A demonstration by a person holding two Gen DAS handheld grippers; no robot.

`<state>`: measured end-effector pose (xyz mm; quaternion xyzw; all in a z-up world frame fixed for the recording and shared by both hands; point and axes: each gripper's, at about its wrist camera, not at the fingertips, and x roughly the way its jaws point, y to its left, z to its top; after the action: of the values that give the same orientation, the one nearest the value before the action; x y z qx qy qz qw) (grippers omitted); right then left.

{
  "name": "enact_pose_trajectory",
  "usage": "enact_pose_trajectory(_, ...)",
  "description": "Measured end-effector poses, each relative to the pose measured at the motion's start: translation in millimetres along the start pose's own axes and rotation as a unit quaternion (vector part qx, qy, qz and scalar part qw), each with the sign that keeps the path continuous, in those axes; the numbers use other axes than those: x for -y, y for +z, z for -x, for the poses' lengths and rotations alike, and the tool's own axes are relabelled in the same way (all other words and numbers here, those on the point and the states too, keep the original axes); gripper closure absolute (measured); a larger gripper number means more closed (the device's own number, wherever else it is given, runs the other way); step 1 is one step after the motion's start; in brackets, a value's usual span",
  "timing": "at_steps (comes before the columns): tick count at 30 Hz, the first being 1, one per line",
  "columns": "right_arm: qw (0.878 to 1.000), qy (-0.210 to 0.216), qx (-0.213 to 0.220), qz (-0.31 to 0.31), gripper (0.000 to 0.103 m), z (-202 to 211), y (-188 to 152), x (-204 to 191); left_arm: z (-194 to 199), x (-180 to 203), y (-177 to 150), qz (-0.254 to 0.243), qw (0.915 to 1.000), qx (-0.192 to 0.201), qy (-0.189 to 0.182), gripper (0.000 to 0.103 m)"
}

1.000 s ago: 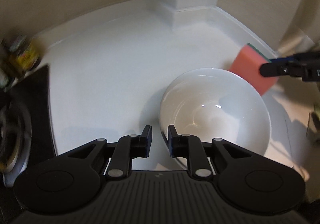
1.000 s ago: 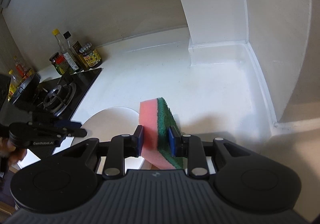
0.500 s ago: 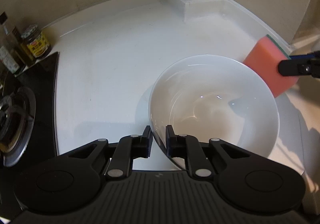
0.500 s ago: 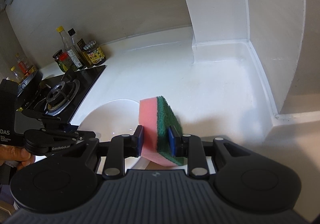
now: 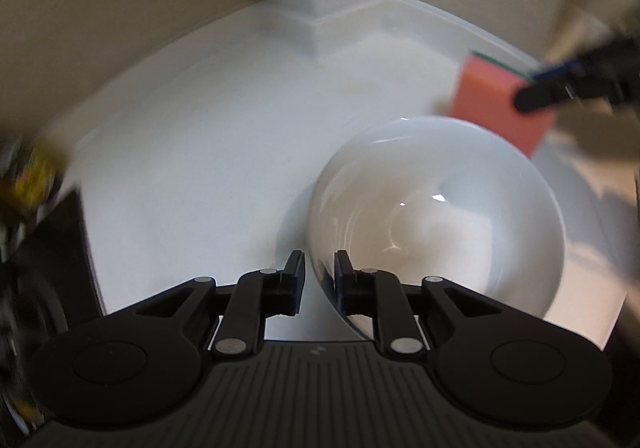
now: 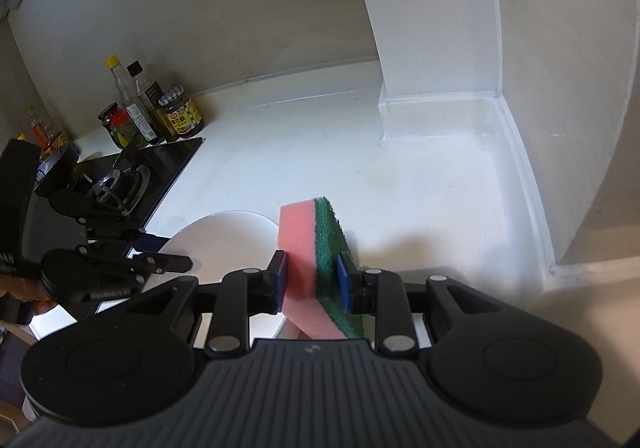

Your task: Clean bowl

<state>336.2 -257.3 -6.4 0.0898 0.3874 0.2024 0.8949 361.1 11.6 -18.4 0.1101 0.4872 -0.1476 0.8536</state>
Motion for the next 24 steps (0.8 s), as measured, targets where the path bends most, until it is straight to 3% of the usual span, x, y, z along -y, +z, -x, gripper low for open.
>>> enact_pose_trajectory(3,1.0,0.002,0.005,-0.013,0.081,4,-6,-1,8,3,-13,0.078,0.9967,-0.005,0.02,0.081)
enact_pose_trajectory(6,1.0,0.005,0.008,-0.029,0.081,8,-13,-4,6,10,-23,0.089,0.9955,-0.009,0.03,0.081)
enact_pose_trajectory(8,1.0,0.006,0.004,-0.028,0.081,10,-15,-6,4,12,-24,0.073,0.9968,-0.005,0.033,0.08)
enact_pose_trajectory(13,1.0,0.01,-0.006,-0.023,0.081,6,-8,-1,-2,15,-18,-0.04,0.9991,0.004,0.015,0.081)
enact_pose_trajectory(18,1.0,0.004,-0.005,-0.01,0.081,-4,3,3,-9,13,-9,-0.173,0.9838,0.013,-0.043,0.082)
enact_pose_trajectory(21,1.0,0.004,-0.006,-0.009,0.081,-6,6,3,-10,14,0,-0.174,0.9841,0.001,-0.037,0.081)
enact_pose_trajectory(24,1.0,0.004,-0.003,-0.012,0.081,-4,3,3,-3,13,2,-0.103,0.9947,0.001,-0.009,0.079)
